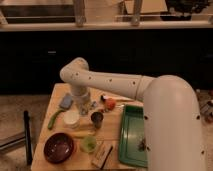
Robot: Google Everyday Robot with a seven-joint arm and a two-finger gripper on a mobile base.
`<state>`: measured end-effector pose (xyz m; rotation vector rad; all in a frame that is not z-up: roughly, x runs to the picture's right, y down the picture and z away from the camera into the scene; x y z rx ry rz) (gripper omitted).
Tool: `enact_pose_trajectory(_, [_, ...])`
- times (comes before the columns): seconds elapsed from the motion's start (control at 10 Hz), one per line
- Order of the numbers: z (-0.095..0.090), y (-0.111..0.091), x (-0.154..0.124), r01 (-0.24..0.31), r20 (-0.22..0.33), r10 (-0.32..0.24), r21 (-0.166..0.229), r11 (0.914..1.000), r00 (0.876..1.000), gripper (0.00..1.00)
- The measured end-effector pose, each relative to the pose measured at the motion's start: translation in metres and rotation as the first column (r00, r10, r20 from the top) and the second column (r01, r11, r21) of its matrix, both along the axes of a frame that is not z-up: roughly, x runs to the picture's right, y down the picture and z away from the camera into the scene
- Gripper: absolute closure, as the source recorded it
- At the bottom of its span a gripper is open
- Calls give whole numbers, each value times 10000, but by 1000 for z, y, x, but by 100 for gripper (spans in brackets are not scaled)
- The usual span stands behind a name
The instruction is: Place towel in plastic cup
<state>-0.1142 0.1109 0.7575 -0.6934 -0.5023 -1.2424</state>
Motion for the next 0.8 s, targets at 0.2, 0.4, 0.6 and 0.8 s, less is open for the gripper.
enact_pose_trajectory(0.2, [-19,19,-2,76,136,-76,-10,10000,9999,96])
enact_pose_trajectory(0.4, [-39,35,-5,152,363,-153,10,9999,9992,96])
enact_pose_trajectory(0.6, [-54,49,-8,199,692,-197,-18,9998,9974,96])
enact_pose_trajectory(0.8, [-62,61,-9,297,1032,-276,-185,9994,9943,96])
